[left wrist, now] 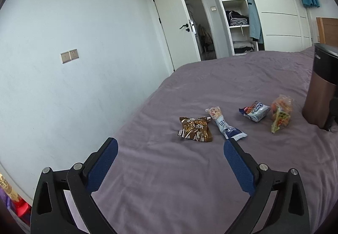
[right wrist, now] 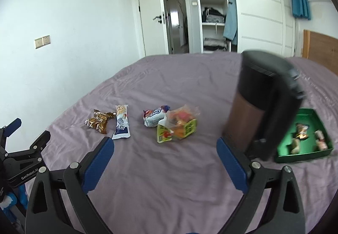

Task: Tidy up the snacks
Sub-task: 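Grasp the brown Nutritious bag with the left gripper while the right gripper grasps the clear candy bag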

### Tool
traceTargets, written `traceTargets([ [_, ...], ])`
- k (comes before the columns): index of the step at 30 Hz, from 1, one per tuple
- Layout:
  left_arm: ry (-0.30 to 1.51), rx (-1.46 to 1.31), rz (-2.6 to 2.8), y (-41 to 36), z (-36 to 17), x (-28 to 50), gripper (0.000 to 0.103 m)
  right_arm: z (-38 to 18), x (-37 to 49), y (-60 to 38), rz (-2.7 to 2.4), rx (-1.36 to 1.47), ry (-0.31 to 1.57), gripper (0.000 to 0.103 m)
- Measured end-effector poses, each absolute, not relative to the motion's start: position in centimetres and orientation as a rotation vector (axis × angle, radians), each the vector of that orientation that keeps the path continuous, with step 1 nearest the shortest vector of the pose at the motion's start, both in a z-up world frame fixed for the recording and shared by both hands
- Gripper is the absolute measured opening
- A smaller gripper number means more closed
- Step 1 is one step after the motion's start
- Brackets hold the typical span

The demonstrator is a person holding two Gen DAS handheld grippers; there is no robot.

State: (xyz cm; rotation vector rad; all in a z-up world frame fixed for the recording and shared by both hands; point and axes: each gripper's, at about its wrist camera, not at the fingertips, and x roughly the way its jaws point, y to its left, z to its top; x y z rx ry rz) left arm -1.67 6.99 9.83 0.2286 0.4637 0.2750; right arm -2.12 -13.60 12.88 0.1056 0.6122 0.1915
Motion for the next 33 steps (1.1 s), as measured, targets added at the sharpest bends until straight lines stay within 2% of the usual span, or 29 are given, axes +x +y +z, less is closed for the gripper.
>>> traceTargets([
  [5, 0.504, 0.229, 0.257, 7.8, 8.2, 3.3, 0.099, 10.1, 1.8, -11.6, 0.151, 0.095, 0.637, 0.103],
  [14, 0.584, 0.053, 0.218, 10.5, 5.3, 12.4, 0.099, 6.5, 8.0, -10.7, 0.055, 0.116, 0.675, 0.103],
  [33, 0.723, -0.046, 0.196, 12.2, 0.7, 19.0, 0.099, 1.8, 15.3, -13.0, -0.056, 0.169, 0.754, 0.103],
])
